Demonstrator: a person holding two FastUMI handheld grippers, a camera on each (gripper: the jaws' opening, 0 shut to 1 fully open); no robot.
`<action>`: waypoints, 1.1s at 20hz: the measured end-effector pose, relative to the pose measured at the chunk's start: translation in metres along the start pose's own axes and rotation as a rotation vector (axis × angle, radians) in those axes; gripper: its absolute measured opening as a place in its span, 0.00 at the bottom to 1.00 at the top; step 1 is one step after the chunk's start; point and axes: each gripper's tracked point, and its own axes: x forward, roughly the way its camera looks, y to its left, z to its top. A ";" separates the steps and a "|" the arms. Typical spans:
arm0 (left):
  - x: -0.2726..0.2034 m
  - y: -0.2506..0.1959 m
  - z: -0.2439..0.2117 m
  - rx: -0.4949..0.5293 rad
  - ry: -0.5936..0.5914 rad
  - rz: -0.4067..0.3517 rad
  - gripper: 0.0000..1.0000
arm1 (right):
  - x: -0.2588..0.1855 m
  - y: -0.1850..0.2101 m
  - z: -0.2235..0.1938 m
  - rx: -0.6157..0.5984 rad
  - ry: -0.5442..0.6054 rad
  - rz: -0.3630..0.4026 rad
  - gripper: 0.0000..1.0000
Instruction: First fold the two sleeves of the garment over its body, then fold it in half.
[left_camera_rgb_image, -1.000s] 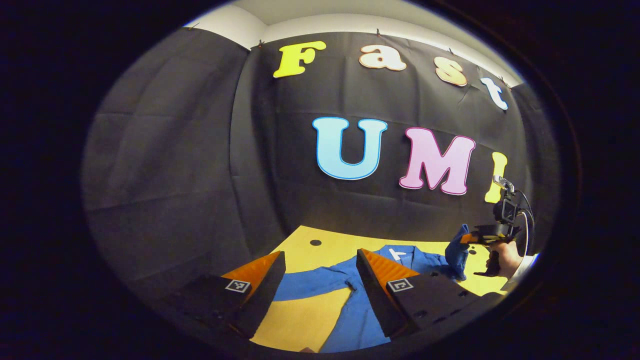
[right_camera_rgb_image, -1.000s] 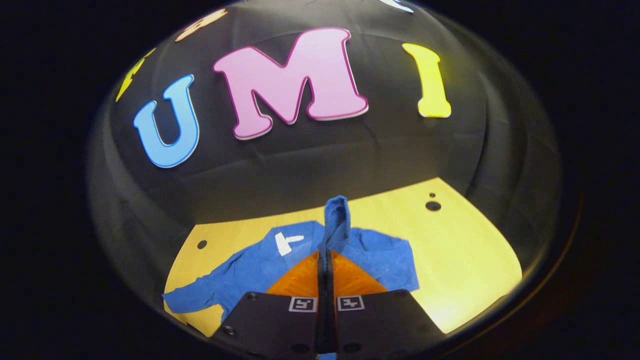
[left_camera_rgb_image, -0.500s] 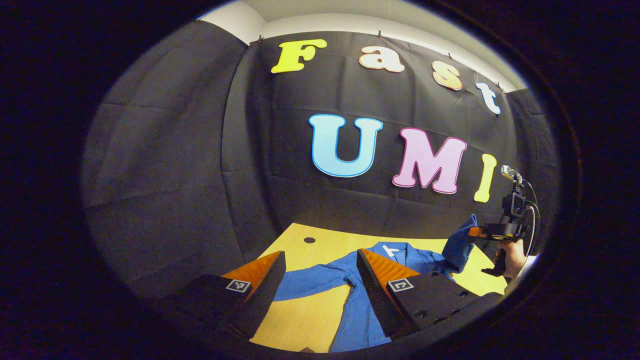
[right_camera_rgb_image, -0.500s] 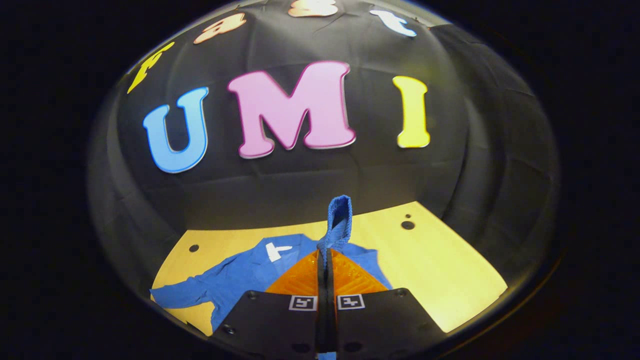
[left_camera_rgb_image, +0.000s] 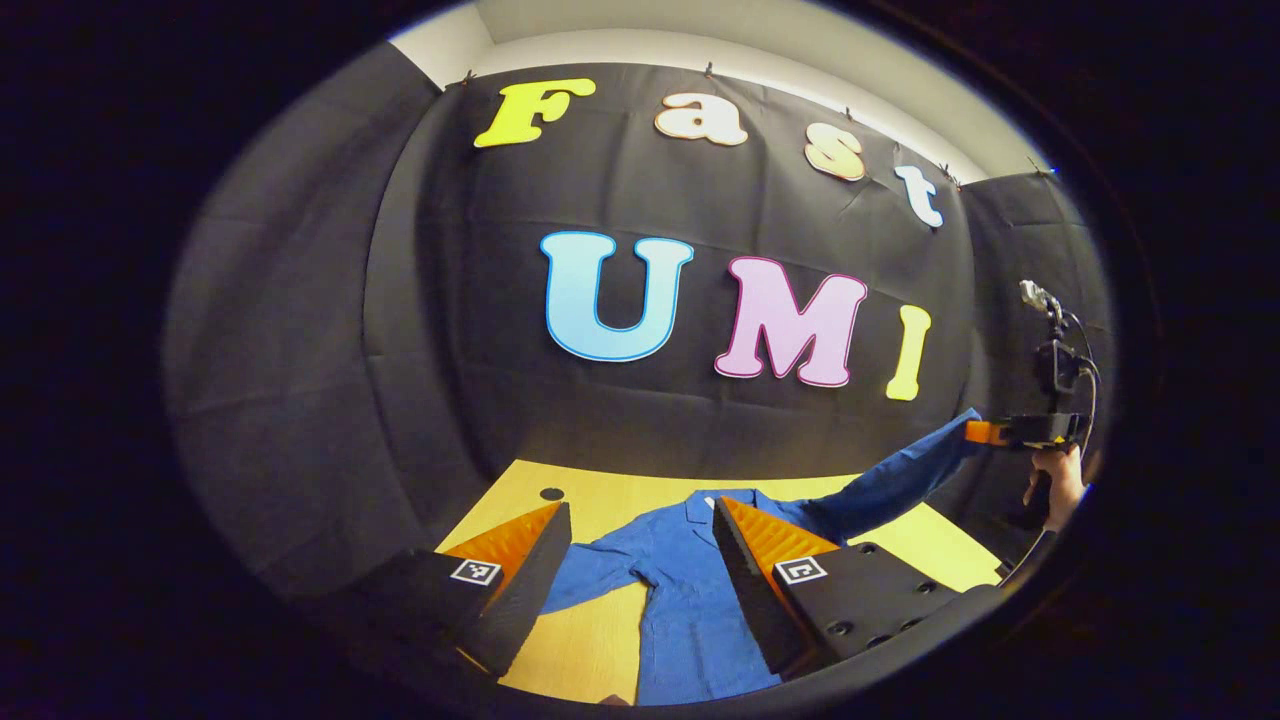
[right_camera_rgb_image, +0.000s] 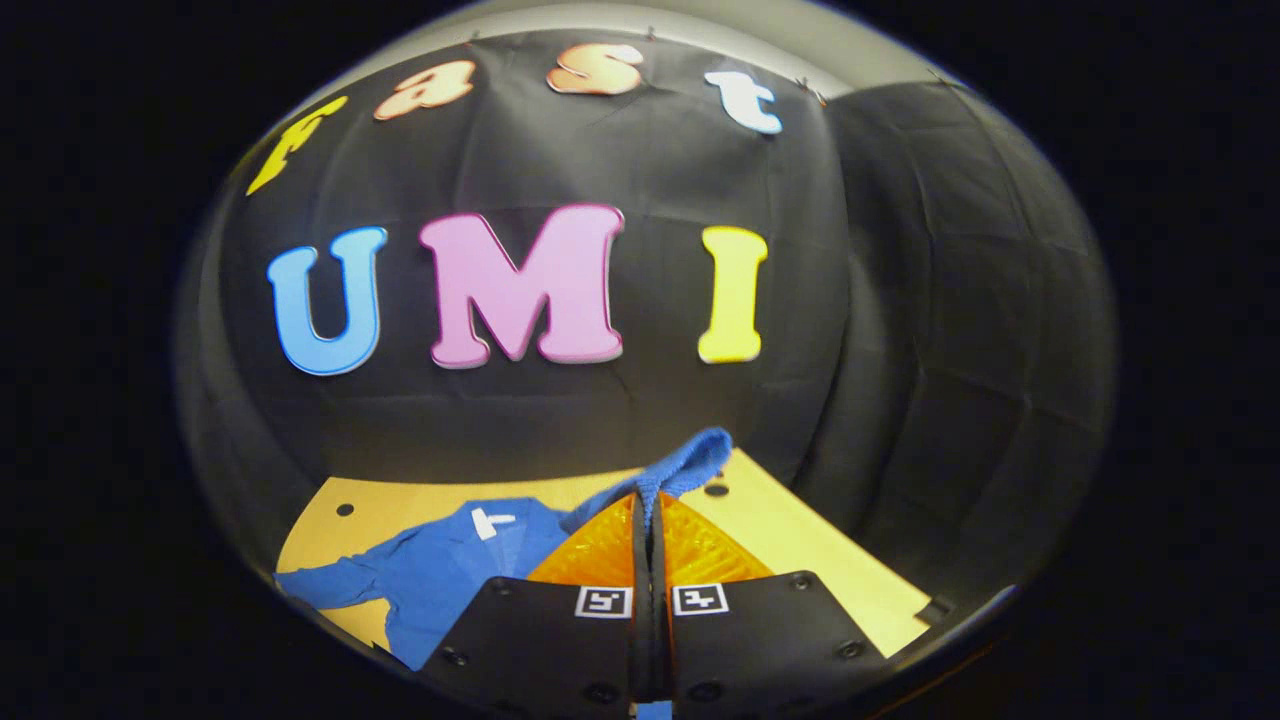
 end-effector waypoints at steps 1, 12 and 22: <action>-0.002 0.002 0.001 -0.003 -0.003 0.001 0.82 | 0.004 0.015 0.010 -0.007 -0.003 0.022 0.01; -0.060 0.095 -0.029 -0.070 0.043 0.263 0.82 | 0.098 0.206 -0.136 -0.079 0.462 0.357 0.01; -0.128 0.134 -0.066 -0.102 0.137 0.515 0.82 | 0.102 0.356 -0.301 -0.259 0.697 0.547 0.01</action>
